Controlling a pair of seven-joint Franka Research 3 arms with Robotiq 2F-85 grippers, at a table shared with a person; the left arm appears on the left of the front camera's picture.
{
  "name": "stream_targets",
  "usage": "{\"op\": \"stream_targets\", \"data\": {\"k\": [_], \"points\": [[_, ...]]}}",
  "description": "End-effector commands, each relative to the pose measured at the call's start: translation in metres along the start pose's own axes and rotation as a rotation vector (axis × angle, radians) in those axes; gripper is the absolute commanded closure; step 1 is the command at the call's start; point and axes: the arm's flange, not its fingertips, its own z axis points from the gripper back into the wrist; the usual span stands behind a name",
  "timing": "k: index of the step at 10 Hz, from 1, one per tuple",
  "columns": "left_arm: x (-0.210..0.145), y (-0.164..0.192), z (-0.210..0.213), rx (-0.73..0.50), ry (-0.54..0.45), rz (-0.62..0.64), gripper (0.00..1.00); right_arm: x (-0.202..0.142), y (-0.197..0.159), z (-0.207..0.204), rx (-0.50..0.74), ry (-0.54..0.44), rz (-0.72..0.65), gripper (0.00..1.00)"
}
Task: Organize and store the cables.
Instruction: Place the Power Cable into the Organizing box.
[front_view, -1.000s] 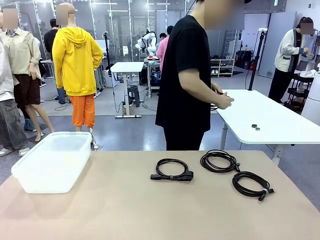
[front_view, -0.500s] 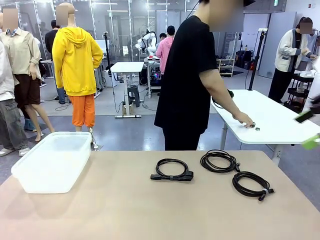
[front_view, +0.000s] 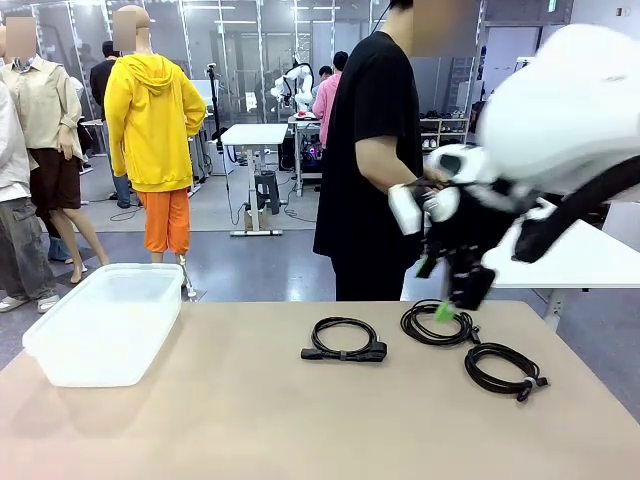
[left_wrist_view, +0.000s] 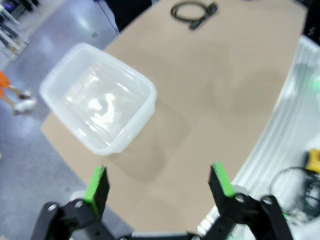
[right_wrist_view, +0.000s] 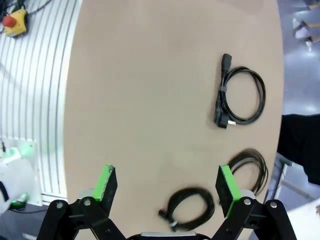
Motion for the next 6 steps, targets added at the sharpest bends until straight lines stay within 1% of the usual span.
{"op": "stream_targets", "data": {"k": [1,2,4,5,6], "points": [[0.001,0.0,0.001,0.006,-0.008,0.0,0.0,0.014,-0.033,-0.035,0.031,0.055,0.052,0.0],[0.001,0.0,0.001,0.006,-0.008,0.0,0.0,0.024,-0.043,-0.054,0.02,0.081,0.028,0.0],[0.001,0.0,0.001,0.006,-0.008,0.0,0.0,0.034,-0.049,-0.079,-0.003,0.136,0.004,0.0],[0.001,0.0,0.001,0.006,-0.008,0.0,0.0,0.036,-0.049,-0.084,0.004,0.15,0.005,0.0],[0.001,0.0,0.001,0.006,-0.008,0.0,0.0,0.034,-0.044,-0.079,0.041,0.165,0.006,0.0]]}}
